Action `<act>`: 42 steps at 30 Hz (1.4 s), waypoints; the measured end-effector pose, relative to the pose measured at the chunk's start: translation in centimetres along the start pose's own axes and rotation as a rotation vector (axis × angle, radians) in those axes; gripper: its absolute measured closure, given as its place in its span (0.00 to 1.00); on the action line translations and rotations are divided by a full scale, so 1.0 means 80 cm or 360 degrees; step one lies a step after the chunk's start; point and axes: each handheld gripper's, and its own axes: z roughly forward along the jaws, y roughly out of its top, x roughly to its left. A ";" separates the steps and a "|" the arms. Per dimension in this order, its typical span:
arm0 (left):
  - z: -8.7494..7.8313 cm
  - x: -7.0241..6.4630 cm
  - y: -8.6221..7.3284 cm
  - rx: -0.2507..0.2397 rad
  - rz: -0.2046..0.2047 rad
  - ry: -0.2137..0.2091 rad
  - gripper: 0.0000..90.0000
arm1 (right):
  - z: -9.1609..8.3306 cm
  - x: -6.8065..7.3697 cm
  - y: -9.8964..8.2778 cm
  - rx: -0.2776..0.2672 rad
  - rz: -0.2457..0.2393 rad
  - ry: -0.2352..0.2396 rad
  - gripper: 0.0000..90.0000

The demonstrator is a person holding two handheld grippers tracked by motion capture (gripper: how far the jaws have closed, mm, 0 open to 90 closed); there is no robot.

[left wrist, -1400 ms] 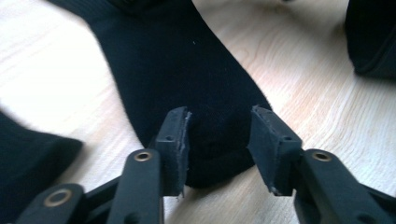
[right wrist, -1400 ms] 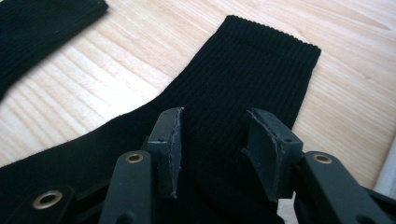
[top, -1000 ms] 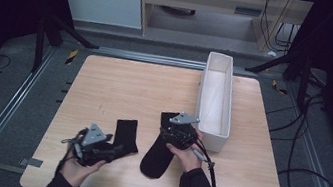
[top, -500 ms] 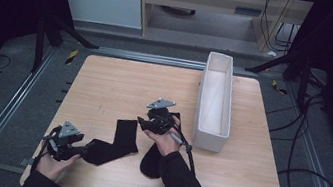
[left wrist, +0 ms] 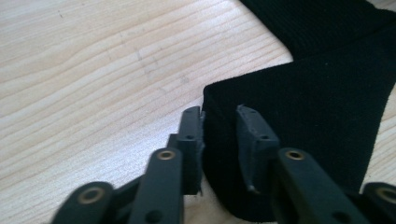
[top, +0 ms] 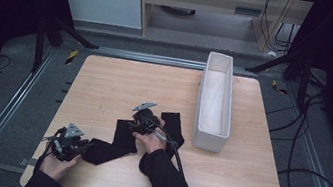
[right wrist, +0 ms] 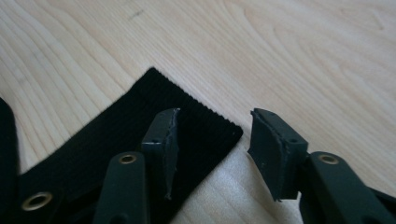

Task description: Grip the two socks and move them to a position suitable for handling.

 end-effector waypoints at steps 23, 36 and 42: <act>-0.071 -0.046 -0.003 -0.0248 0.0344 -0.0214 0.95 | -0.026 -0.016 0.040 -0.0230 0.0060 -0.0132 0.94; -0.050 -0.050 -0.021 -0.0120 0.0447 -0.0148 0.71 | -0.012 -0.012 0.039 -0.0229 0.0023 -0.0125 0.85; -0.063 -0.037 -0.015 -0.0226 0.0322 -0.0093 0.63 | -0.041 -0.022 0.044 -0.0290 -0.0015 -0.0146 0.76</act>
